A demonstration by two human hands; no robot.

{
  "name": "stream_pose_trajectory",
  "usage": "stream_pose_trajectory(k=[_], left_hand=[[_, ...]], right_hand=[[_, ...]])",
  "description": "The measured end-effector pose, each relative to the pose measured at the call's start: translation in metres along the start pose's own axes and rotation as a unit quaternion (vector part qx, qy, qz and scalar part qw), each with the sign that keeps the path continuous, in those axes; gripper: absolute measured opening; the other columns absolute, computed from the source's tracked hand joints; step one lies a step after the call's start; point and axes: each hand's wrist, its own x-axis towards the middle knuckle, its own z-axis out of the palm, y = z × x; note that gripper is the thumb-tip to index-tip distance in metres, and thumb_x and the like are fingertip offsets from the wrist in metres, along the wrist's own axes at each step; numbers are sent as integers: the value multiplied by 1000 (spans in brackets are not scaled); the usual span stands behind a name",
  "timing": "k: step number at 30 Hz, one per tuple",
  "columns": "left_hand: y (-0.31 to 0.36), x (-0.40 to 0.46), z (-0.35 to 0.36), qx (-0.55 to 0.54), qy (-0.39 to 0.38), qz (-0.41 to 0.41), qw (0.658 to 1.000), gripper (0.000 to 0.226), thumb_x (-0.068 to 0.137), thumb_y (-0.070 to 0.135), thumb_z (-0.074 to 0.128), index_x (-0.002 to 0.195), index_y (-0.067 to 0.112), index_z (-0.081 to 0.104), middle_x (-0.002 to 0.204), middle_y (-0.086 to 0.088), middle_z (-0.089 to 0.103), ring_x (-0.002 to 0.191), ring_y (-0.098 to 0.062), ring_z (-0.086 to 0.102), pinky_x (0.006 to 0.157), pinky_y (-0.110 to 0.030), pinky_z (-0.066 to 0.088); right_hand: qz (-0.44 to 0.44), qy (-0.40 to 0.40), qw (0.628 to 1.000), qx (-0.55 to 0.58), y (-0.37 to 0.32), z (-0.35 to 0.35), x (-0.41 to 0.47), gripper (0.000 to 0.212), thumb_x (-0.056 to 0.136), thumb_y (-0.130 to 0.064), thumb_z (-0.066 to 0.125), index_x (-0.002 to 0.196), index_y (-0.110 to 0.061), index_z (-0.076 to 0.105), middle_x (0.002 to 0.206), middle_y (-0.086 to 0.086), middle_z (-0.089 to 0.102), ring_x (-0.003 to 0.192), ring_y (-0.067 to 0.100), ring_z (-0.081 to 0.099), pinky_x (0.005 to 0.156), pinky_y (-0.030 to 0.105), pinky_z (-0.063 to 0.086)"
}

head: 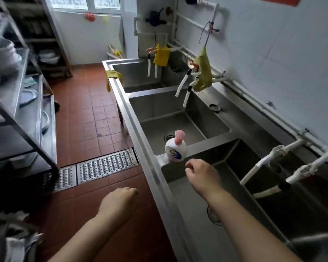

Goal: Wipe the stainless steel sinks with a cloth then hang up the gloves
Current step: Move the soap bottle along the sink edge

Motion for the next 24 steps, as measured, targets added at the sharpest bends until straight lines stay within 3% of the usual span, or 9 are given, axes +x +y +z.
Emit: stream_pose_trajectory(k=[4,7,11,16,20,24], left_hand=[[-6,34,-1,-6,-16,11,1000,33,86,35,48,117,30,58,118,9,62,110,-15,57,86,-33,51],[-12,57,-6,-15,-21,29,999,33,84,40,47,114,30,59,115,11,62,108,-14,57,83,-32,51],[-32,92,-20,-42,-21,59,997,32,85,41,47,113,33,60,115,11,63,107,-14,58,83,-31,50],[-62,130,-37,-46,-28,76,996,32,86,36,46,114,31,60,116,11,62,108,-13,57,85,-29,49],[-75,162,-50,-56,-30,109,992,33,87,38,44,114,29,60,113,11,63,105,-13,59,82,-29,49],[-72,193,-52,-70,-45,153,985,37,90,36,47,126,33,55,125,14,59,115,-9,55,91,-28,48]], right_hand=[[9,44,999,-23,-14,-7,56,23,89,-19,51,109,-16,63,106,5,61,91,27,59,63,27,33],[39,45,997,-57,-22,-5,88,25,89,-21,51,112,-14,60,112,8,55,97,31,58,69,33,40],[86,46,991,-91,-34,6,127,26,90,-32,47,106,-12,56,110,9,52,100,30,55,70,32,36],[157,-11,976,-153,-44,23,162,45,86,-55,47,108,-16,53,113,6,56,106,28,56,75,32,40],[193,-25,967,-166,-44,36,176,25,85,-41,47,93,-18,50,103,6,64,96,28,60,64,29,34],[245,8,962,-119,-40,37,170,12,83,-32,45,81,-21,46,93,7,67,86,30,61,60,29,32]])
